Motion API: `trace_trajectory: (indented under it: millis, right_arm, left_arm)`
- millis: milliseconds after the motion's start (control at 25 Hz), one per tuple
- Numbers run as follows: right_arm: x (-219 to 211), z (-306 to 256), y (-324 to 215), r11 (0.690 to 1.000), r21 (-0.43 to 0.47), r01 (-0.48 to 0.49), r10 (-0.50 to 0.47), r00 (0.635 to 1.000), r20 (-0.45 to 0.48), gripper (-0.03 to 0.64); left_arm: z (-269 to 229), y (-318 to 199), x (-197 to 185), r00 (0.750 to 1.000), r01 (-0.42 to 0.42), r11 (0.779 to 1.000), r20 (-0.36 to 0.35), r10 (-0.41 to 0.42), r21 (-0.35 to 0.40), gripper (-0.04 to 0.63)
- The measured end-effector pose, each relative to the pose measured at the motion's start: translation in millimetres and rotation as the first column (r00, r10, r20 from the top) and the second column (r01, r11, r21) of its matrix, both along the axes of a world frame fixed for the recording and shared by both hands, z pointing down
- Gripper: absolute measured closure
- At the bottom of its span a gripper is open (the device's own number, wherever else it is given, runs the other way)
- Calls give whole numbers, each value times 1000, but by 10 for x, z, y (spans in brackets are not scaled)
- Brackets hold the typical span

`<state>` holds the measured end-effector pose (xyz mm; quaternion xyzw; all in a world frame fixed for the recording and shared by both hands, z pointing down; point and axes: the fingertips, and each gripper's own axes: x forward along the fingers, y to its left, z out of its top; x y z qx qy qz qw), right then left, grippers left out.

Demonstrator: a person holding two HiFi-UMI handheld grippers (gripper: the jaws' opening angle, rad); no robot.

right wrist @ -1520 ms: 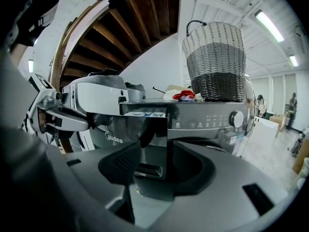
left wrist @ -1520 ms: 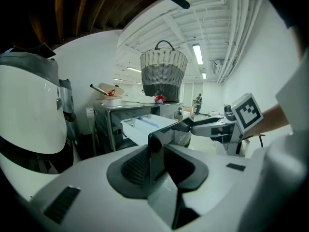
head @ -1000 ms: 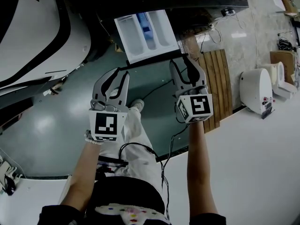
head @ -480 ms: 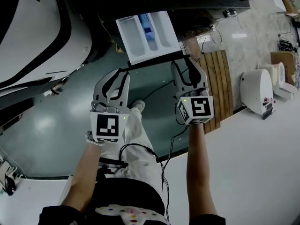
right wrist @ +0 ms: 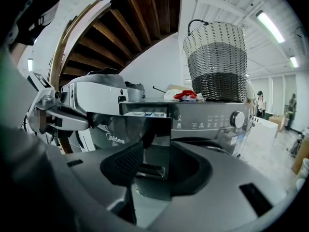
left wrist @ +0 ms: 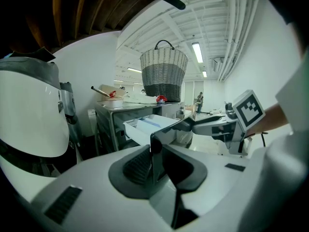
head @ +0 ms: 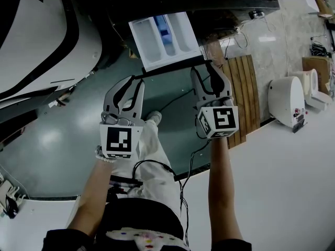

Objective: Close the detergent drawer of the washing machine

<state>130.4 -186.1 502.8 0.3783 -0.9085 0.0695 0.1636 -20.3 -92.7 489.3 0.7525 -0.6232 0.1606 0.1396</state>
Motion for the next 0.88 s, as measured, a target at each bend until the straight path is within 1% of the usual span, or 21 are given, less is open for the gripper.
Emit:
trace_trajectory:
  millis: [360, 720, 880]
  right_arm:
    - [-51, 25, -66, 1000, -14, -21, 21, 1000, 2, 440]
    - [-92, 12, -115, 1000, -17, -25, 25, 1000, -11, 439]
    - [-155, 13, -181, 999, -19, -34, 33, 999, -16, 439]
  left_arm:
    - [-6, -74, -66, 1000, 10, 1000, -2, -10, 3, 508]
    - [-23, -128, -103, 1000, -5, 1000, 25, 5, 4, 508]
    - [-23, -195, -177, 1000, 15, 1000, 15, -15, 3, 508]
